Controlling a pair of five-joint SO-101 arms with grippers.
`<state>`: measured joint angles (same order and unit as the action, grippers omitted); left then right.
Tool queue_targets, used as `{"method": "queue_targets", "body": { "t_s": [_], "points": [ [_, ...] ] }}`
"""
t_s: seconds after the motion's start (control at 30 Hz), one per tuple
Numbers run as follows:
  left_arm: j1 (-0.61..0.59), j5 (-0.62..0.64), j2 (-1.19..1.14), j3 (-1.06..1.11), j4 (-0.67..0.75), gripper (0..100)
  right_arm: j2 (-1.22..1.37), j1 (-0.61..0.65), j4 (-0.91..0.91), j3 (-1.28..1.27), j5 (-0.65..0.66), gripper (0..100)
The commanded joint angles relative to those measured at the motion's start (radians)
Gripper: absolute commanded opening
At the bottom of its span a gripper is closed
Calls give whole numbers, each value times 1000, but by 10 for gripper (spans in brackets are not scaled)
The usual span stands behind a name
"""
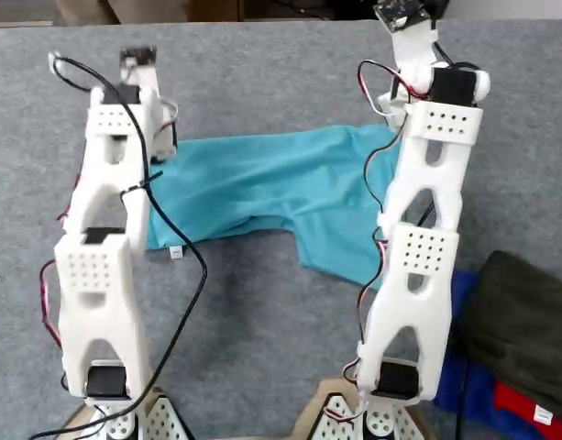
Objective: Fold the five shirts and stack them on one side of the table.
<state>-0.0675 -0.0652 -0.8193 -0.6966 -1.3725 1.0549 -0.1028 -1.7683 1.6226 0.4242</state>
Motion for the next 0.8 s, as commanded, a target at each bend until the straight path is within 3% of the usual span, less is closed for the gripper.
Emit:
{"method": "queue_targets", "body": {
  "t_s": [0.0, 0.23, 0.37, 0.77],
  "points": [
    [-14, 3, -111, -144, -25, 19, 45, -24, -12, 4, -8, 6],
    [-25, 0, -297, -471, -54, 19, 323, -56, 11, 19, 101, 5],
    [-25, -3, -384, -621, -57, 19, 349, -94, 2, 45, 143, 5],
    [-49, 40, -423, -744, -57, 19, 305, -82, -8, 48, 175, 5]
  ]
}}
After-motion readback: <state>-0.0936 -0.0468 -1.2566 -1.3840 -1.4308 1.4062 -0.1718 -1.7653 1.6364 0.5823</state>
